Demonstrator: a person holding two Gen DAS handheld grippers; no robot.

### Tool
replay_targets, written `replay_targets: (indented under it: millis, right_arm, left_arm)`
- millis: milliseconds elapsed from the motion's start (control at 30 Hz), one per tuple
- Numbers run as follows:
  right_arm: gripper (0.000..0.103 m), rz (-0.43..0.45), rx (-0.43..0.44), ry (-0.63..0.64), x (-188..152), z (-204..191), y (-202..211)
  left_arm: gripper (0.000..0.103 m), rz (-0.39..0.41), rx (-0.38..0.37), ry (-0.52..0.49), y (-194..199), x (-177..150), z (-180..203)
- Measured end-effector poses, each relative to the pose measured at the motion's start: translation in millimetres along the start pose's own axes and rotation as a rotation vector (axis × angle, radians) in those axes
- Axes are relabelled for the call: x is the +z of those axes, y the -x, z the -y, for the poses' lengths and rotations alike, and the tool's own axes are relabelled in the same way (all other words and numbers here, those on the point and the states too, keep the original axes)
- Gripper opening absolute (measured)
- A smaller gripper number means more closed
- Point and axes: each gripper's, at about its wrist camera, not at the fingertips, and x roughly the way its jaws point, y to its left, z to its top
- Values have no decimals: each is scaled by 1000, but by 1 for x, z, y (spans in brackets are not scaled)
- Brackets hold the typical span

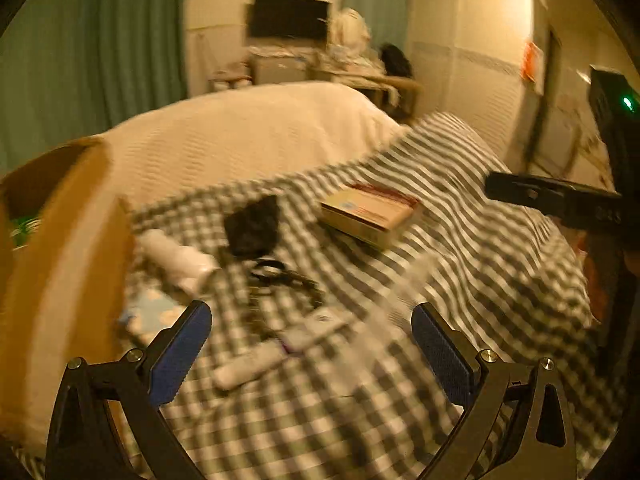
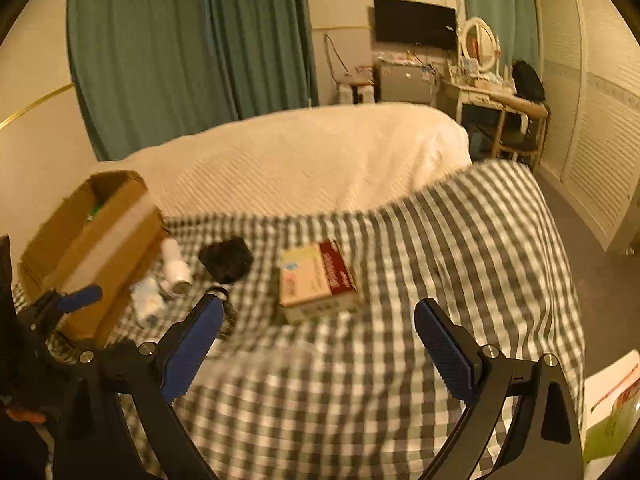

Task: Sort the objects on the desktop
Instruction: 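Move both tools back over the remaining items, then grasp the silver comb with left tool while right tool grasps amoxicillin capsule box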

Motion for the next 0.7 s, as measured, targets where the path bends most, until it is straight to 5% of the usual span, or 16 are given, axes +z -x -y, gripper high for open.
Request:
replay_targets:
  millis: [133,267,400,533,700]
  right_arm:
    - [97,-42,51,-110,-21,25,-14]
    - [97,-22,89,-177,-20,38,-10]
    - [97,-10,89,-184,-23,40,-2]
    - [97,-11,85,-190,-24,40,0]
    - [97,-31,76,-181,-27,37,-1]
  left_arm:
    - [102,-25,-100,-90,-22,13,23]
    - [91,-120,-133,-152,-67,22,38]
    - [63,-233,-172,-135,-97,18,39]
    - [35,-229,-226,-77,-91,14,35]
    - [26,-212,-208,-21,-75,11,28]
